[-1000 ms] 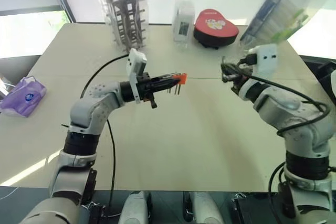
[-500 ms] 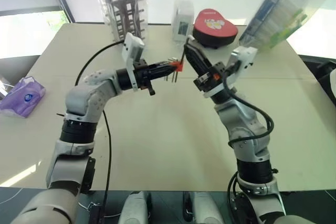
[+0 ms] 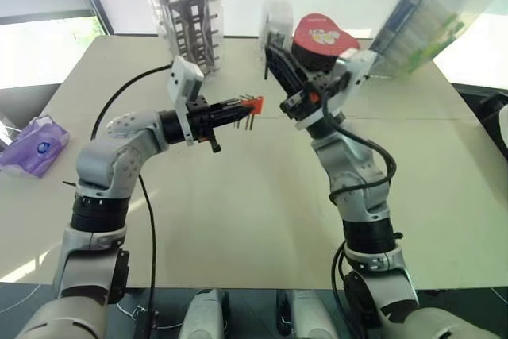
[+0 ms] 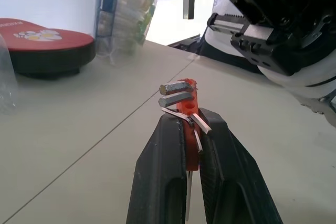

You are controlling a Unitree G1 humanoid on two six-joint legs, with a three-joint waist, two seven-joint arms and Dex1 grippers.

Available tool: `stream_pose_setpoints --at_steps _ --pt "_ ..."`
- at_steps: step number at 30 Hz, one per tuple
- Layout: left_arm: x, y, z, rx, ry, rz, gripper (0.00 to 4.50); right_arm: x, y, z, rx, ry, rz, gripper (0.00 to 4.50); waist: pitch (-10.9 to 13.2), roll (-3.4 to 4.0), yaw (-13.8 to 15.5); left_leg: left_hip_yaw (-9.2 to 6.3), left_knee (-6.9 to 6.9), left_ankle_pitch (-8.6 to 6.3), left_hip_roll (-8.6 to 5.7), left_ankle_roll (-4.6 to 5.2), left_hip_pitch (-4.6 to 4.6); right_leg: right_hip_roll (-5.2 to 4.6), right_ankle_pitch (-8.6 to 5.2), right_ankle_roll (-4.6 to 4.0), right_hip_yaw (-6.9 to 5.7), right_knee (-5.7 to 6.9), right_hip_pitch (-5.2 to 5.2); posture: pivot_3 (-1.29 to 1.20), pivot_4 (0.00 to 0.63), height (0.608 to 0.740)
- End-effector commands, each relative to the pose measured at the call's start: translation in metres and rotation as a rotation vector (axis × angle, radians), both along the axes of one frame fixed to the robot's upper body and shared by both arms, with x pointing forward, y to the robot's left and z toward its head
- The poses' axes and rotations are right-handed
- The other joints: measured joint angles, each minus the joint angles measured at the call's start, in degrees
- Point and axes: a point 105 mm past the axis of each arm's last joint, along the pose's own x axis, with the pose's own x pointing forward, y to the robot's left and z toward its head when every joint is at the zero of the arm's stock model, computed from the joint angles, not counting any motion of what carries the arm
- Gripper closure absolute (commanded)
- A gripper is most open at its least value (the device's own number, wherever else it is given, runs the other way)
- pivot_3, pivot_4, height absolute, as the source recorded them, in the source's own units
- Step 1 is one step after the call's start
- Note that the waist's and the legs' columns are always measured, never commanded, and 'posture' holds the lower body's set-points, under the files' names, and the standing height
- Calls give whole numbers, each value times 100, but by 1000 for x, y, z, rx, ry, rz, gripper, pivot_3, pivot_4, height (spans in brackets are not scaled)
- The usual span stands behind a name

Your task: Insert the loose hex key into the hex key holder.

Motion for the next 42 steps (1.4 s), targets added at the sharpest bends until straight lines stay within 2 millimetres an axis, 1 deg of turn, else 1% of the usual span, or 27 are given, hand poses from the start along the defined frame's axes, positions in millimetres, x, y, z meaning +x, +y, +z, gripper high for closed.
stream_pose_setpoints --at_steps 1,6,13,42 --pt "-3 3 17 -39 -69 13 4500 -5 0 9 30 -32 16 4481 0 1 -3 0 0 0 0 0 1 0 0 0 0 1 0 0 150 740" --pt "0 3 23 -56 -88 28 4500 -7 1 4 30 -10 26 4481 0 1 -2 1 0 0 0 0 1 0 0 0 0 2 0 0 150 740" --pt "-1 1 26 -76 -93 16 4500 -4 0 -3 29 15 12 4481 0 1 -5 2 0 0 0 0 1 0 0 0 0 3 -1 0 150 740" --pt "-4 -4 25 -89 -79 -11 4500 -1 3 -14 24 47 1 4481 0 1 -6 2 0 0 0 0 1 0 0 0 0 3 -1 0 150 740"
